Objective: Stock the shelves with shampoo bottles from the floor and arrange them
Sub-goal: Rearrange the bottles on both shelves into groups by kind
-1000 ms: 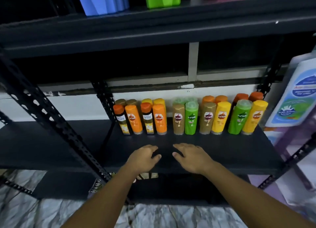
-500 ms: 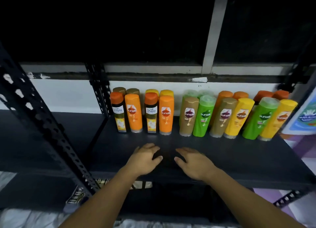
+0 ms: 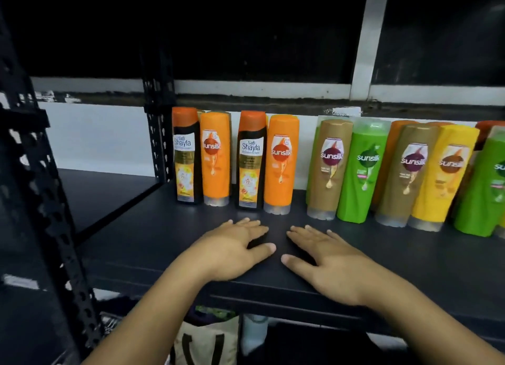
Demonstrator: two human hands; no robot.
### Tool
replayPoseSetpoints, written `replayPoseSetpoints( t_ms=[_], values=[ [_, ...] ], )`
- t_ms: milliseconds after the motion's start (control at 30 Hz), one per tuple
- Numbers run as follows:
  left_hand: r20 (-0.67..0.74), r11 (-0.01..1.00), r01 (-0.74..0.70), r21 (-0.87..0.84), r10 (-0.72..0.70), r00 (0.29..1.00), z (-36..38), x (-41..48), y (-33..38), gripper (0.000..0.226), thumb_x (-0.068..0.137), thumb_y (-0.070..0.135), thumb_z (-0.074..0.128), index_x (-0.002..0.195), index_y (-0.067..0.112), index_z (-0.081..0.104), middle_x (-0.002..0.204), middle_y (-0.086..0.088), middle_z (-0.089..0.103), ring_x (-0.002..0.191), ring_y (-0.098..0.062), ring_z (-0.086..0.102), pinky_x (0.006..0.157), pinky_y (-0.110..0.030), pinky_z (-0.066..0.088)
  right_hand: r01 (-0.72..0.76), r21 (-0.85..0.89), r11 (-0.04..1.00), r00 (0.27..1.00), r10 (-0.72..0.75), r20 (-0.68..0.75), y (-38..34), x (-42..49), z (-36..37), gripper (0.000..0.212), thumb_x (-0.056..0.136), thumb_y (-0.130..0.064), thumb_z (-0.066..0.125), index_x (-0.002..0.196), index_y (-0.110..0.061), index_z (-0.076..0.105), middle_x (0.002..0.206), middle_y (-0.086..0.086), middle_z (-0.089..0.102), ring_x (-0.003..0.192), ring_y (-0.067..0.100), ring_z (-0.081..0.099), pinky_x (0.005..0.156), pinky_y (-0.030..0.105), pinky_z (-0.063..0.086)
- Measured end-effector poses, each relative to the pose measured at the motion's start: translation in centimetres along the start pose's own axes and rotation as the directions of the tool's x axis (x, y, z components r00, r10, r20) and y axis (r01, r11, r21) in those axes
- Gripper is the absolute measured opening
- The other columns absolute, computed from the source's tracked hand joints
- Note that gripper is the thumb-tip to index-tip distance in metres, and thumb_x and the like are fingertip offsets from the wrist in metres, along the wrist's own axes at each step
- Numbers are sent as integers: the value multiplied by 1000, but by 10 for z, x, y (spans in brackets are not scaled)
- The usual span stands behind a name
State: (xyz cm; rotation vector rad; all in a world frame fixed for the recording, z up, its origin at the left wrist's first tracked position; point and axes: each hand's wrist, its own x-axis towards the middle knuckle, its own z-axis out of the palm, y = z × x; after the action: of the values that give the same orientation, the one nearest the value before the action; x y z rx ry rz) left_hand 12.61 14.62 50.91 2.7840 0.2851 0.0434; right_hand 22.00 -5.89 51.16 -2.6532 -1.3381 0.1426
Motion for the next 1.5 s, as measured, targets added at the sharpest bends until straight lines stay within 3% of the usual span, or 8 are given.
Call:
replayPoseSetpoints(
  t_ms=[200,333,467,1000,1167,1333,1433,1500],
  values=[
    [-129,1000,21,11,-20,991,-2,-11,5,60,98,68,45,151,41,47,162,15,38,147,-14,37,119,-37,34,19,16,1000,998,-18,-59,-1,-1,4,68,99,-66,31,159,-34,23,167,-16,15,153,2,8,127,33,6],
    [-152,999,30,13,-27,988,-1,-14,6,57,97,66,48,146,39,54,155,12,49,138,-15,48,114,-39,41,5,55,998,997,-2,-71,-5,-9,1,66,100,-65,35,158,-35,28,166,-14,21,153,5,13,125,29,11],
    [-169,999,39,13,-36,985,-4,-14,7,55,95,65,51,142,38,58,151,9,54,134,-16,52,111,-39,44,-17,95,995,996,26,-91,-8,-11,-1,67,97,-67,40,156,-36,33,165,-14,25,153,8,18,123,30,17],
    [-197,999,35,-7,-36,980,-3,-11,8,54,95,60,55,141,34,60,147,7,57,130,-16,55,110,-39,46,-12,116,993,989,29,-144,-3,-3,4,66,94,-69,43,153,-39,37,162,-19,29,150,4,23,122,30,20],
    [-243,996,18,-92,-40,969,-7,-13,6,45,96,55,59,135,33,65,138,9,61,122,-15,58,105,-36,49,37,135,990,987,-16,-157,-5,-3,-1,62,96,-63,49,152,-42,36,155,-20,39,142,4,37,116,23,28],
    [-491,948,10,-317,-173,854,-32,-19,-35,25,97,41,63,117,31,73,116,9,70,106,-10,63,93,-29,53,135,483,865,962,2,-273,-37,34,-6,55,96,-53,58,147,-38,45,143,-20,54,127,-7,50,114,22,35],
    [-617,916,38,-399,-299,728,-55,-14,-71,13,95,33,67,105,27,71,104,6,71,95,-10,64,84,-27,53,161,524,837,948,16,-318,-81,72,-8,49,101,-48,53,148,-39,43,145,-13,53,133,5,49,107,26,38],
    [-660,895,44,-445,-361,659,-66,-4,-92,23,91,30,69,112,27,64,111,3,67,97,-12,63,83,-29,53,178,552,815,932,41,-361,-109,96,-8,52,102,-42,52,151,-34,37,147,-10,50,136,13,47,106,29,38]
  ],
)
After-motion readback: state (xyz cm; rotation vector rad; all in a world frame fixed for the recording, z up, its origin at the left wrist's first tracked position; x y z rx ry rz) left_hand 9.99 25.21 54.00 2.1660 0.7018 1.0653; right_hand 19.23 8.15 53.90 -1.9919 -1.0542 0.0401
